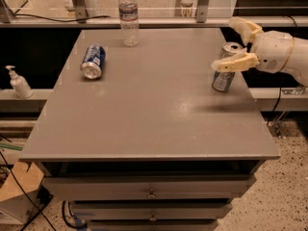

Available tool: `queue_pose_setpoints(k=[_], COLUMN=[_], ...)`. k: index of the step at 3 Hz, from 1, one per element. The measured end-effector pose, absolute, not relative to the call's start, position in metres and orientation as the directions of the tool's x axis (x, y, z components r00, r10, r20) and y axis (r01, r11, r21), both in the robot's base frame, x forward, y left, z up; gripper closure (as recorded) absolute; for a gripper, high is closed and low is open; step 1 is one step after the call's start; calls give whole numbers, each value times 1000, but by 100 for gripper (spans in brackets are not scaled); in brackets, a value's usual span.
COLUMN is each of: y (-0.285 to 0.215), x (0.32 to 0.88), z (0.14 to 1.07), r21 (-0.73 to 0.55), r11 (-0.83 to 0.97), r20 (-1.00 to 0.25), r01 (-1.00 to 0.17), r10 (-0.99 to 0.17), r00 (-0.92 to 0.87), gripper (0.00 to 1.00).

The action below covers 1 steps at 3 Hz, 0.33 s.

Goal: Place redbull can upright

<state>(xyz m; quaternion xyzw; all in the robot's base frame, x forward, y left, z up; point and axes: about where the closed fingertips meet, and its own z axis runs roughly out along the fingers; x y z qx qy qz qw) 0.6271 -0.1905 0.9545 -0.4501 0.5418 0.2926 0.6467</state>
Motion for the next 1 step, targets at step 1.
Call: queue_pose_setpoints(k=[1], y=[-190], x=[627], z=[955], r21=[-265], r11=[423], r20=[-964], r01=[-866], r10=[-109], r00=[242], gripper=[0])
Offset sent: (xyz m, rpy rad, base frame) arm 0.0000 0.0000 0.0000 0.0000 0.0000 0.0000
